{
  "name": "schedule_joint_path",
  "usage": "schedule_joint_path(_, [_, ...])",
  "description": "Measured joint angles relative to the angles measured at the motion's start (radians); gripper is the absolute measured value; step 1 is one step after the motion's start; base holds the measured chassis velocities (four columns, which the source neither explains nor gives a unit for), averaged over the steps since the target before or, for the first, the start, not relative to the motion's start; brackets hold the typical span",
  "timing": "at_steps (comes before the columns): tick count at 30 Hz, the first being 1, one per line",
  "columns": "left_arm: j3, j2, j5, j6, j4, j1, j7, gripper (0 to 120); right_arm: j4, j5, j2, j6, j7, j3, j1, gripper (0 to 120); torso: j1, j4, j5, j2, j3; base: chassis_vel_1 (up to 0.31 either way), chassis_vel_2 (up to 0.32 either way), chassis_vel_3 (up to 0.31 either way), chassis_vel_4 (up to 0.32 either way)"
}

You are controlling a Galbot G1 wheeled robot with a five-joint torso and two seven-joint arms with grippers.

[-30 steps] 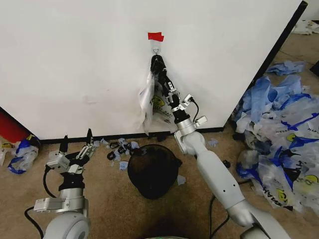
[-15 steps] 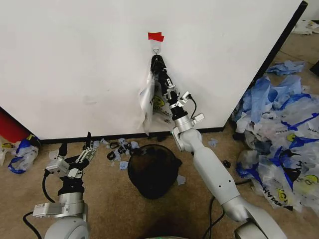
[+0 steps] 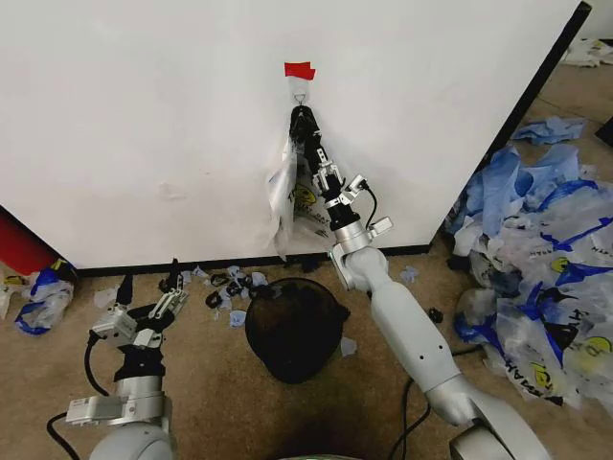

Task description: Pick up the garbage bag from the wall and place it over the trash bin.

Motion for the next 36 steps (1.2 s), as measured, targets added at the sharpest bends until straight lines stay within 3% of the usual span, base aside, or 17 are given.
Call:
schedule_joint_path(6, [0.001,-0.007,0.011,-0.005,-0.002,0.012,0.004,100,0.01,0.0,-0.001,0.002,0.011,0.007,-0.004,26,0.0,0.0,0.0,0.0,0.0,0.0,0.0,0.0,0.0])
schedule_joint_path(9, [0.002,-0.007,0.012,-0.006,-0.003,0.013,0.005,100,0.012,0.0,-0.003,0.002,0.011,0.007,-0.007,19,0.0,0.0,0.0,0.0,0.0,0.0,0.0,0.0,0.0])
schedule_joint_path(13, [0.004,-0.006,0.013,-0.006,-0.007,0.014,0.006,100,0.019,-0.004,-0.005,0.007,0.018,0.011,-0.019,0,0.0,0.0,0.0,0.0,0.0,0.0,0.0,0.0,0.0])
schedule_joint_path(23, [0.004,0.006,0.011,-0.006,-0.008,0.01,0.007,100,0.046,-0.001,-0.022,0.011,0.025,0.011,-0.039,0,0.0,0.0,0.0,0.0,0.0,0.0,0.0,0.0,0.0])
schedule_joint_path(36, [0.016,0.022,0.002,-0.002,-0.007,-0.013,0.003,100,0.311,0.013,-0.192,0.034,0.051,-0.02,-0.206,0,0.0,-0.0001,0.0001,0.0,0.0,0.0,0.0,0.0,0.0])
